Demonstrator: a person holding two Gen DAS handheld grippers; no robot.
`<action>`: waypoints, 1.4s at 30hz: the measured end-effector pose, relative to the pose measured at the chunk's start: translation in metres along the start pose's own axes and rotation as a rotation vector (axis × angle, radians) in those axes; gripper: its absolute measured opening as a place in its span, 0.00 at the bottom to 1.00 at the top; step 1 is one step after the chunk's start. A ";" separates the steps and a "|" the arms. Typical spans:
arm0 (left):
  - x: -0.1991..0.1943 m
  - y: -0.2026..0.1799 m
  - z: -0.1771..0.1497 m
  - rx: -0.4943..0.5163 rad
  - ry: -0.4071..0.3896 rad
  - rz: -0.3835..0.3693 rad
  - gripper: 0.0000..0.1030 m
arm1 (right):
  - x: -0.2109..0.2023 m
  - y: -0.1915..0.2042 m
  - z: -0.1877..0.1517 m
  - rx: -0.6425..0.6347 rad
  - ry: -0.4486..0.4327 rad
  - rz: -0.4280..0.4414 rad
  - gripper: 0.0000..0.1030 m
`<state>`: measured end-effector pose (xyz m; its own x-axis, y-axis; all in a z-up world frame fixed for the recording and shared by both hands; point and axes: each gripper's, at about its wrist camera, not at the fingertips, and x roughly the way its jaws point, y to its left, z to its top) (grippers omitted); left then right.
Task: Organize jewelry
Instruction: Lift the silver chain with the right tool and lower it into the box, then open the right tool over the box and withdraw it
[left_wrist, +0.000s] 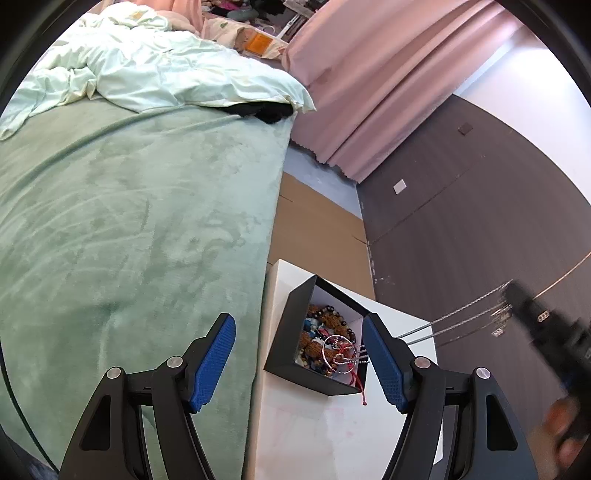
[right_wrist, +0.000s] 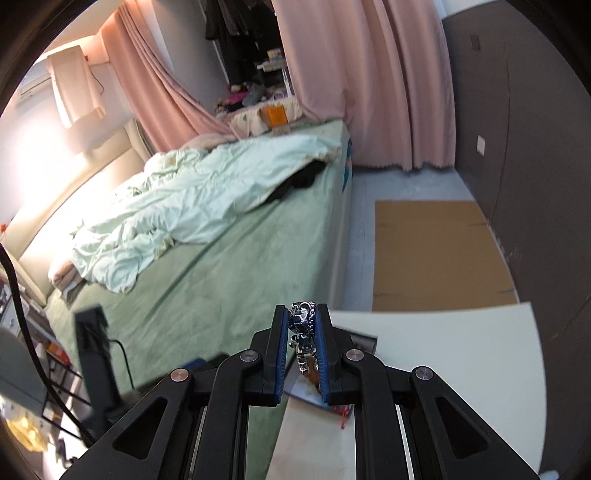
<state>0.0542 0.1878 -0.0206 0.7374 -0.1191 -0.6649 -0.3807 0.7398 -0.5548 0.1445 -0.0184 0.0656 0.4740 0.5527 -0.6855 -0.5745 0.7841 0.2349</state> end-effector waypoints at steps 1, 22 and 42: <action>0.000 0.000 0.000 -0.001 0.000 0.000 0.70 | 0.008 -0.004 -0.005 0.014 0.018 -0.001 0.15; 0.011 -0.013 -0.006 0.050 0.017 0.035 0.70 | 0.031 -0.084 -0.049 0.173 0.143 -0.035 0.42; 0.010 -0.089 -0.079 0.415 0.017 0.109 0.92 | -0.042 -0.149 -0.097 0.201 0.046 -0.024 0.78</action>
<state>0.0515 0.0686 -0.0174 0.6948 -0.0336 -0.7184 -0.1966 0.9520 -0.2346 0.1455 -0.1855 -0.0080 0.4519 0.5235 -0.7223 -0.4165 0.8399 0.3481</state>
